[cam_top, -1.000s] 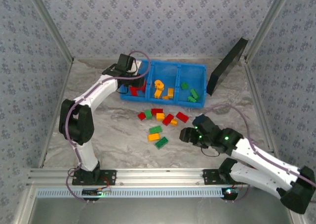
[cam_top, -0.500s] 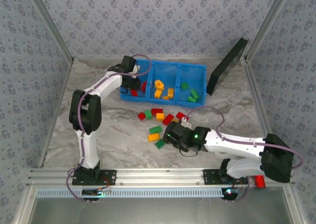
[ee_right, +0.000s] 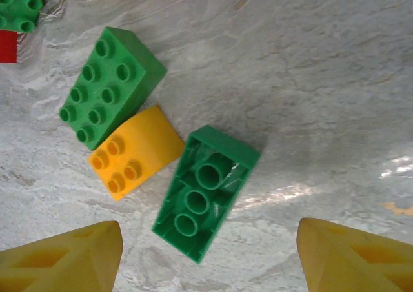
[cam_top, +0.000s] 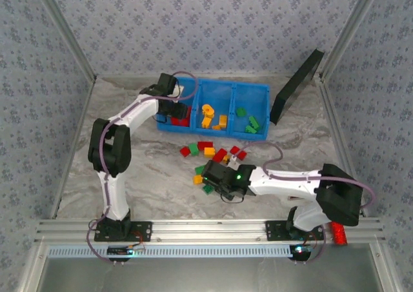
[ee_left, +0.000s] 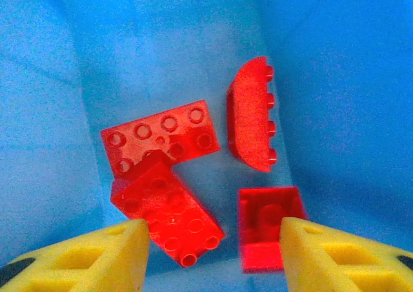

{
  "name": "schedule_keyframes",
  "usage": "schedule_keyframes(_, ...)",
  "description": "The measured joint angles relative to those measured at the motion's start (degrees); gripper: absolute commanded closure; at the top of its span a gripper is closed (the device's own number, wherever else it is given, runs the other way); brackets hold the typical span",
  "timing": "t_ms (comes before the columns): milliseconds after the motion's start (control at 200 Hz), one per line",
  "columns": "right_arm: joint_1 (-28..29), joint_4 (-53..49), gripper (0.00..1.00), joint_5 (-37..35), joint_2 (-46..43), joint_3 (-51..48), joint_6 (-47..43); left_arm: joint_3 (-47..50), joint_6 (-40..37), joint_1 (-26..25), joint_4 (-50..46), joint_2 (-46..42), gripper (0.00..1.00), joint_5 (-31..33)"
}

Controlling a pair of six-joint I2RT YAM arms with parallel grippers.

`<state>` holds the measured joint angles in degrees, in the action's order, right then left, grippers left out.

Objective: Sort the legos into containers by color
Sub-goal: Place the lego in the container, then pick up the lego from the bottom-center of the table.

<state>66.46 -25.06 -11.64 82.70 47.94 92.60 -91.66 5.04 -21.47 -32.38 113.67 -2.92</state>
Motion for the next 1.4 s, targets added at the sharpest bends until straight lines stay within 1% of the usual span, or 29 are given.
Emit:
schedule_keyframes(210,0.5,1.2,0.24,-0.2,2.4,1.2,2.2,2.8,0.7,0.0,1.7,-4.6,0.42,-4.0)
schedule_keyframes(450,0.8,1.3,0.25,-0.2,3.7,1.2,5.0,6.1,2.1,0.0,2.6,-13.9,0.4,-6.8)
schedule_keyframes(535,0.8,1.4,0.26,-0.2,4.1,1.2,5.8,7.4,2.1,0.0,2.7,-17.8,0.39,-7.0)
schedule_keyframes(795,0.0,1.6,0.36,-0.6,5.5,1.2,7.6,10.1,2.2,0.0,2.1,-28.3,0.37,-6.9)
schedule_keyframes(920,-1.0,2.7,0.36,-0.6,6.7,1.2,7.7,12.2,2.1,0.0,0.3,-33.4,0.37,-6.3)
schedule_keyframes(1025,-1.8,3.8,0.37,-0.4,8.4,1.2,7.7,12.4,2.1,0.0,-0.6,-35.0,0.37,-5.8)
schedule_keyframes(1109,-2.4,4.6,0.41,-0.1,9.5,1.2,7.5,12.9,2.1,0.0,-1.1,-35.3,0.37,-5.4)
schedule_keyframes(1309,-2.9,1.7,0.6,1.2,11.0,2.7,5.5,14.3,2.1,-0.3,-3.5,-35.3,0.37,-4.8)
schedule_keyframes(1399,-3.0,0.3,0.67,1.7,11.5,3.8,4.2,14.3,2.1,-0.6,-3.7,-35.5,0.36,-4.6)
